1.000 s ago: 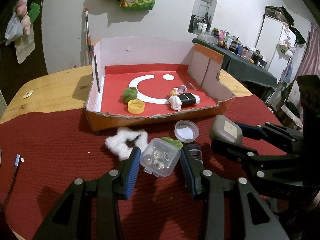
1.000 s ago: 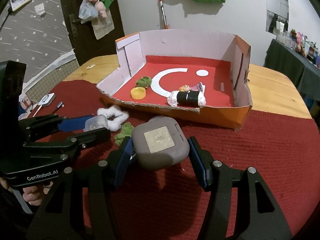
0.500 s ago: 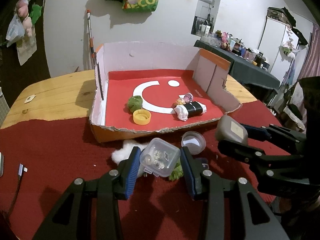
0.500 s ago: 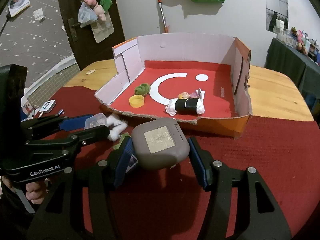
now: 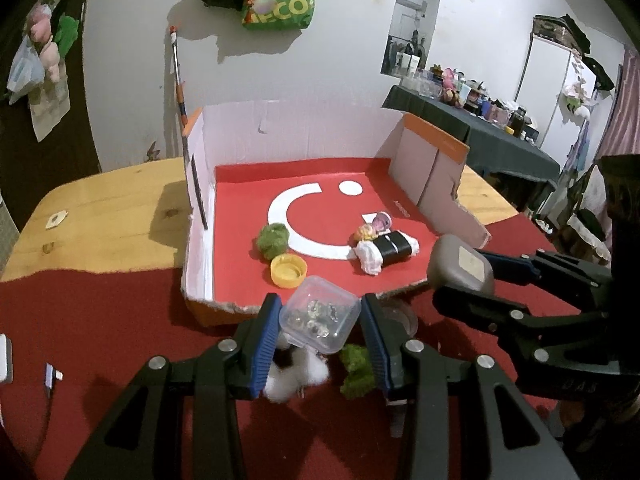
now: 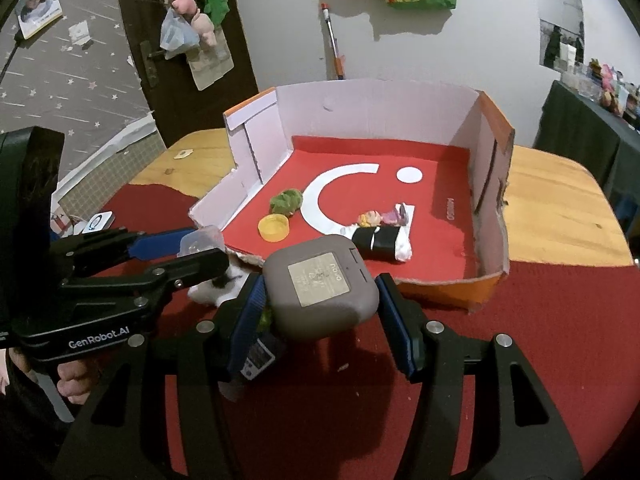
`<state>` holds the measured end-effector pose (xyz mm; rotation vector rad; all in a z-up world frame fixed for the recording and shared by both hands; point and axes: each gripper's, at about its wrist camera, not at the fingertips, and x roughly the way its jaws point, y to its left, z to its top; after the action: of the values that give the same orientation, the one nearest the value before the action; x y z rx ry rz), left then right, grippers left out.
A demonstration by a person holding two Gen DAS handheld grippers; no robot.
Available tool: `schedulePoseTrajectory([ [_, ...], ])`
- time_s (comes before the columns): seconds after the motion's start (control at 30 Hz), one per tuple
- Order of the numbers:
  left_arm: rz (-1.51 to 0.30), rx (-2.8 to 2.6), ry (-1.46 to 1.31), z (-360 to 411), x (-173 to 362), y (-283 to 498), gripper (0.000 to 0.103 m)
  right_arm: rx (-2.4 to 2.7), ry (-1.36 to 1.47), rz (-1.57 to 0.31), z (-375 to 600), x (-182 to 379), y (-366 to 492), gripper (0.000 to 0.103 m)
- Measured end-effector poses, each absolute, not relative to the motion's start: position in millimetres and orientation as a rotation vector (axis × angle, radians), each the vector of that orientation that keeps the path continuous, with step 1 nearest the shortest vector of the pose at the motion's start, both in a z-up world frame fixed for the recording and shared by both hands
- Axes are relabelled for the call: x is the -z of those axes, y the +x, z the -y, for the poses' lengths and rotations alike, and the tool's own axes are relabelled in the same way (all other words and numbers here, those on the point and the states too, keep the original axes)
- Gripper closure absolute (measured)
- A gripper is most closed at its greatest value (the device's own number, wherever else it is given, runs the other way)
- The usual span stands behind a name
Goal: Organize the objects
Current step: 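Carry the clear box and grey case with both grippers into the box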
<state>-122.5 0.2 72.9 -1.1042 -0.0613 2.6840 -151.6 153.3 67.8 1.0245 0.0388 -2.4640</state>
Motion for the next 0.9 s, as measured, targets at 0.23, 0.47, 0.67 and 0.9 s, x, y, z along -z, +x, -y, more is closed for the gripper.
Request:
schedulePoseTrajectory([
  [0.23,0.047,-2.681,-1.113,-2,-77,-134,0.060,2.465,1.019,-0.043,-151,-73,-162,0.048],
  [0.47,0.039,-2.688,-1.118,0,-84,-151,0.060,2.465,1.031,-0.050,-150,-75,-175,0.048],
  [0.67,0.049,-2.684,-1.135,3,-86,-167,0.060,2.475,1.037,-0.064,-148,-77,-186,0.048],
  [0.9,0.056,-2.685,-1.158,6,-88,-187,0.060,2.475,1.047,-0.053,-148,-79,-201,0.048],
])
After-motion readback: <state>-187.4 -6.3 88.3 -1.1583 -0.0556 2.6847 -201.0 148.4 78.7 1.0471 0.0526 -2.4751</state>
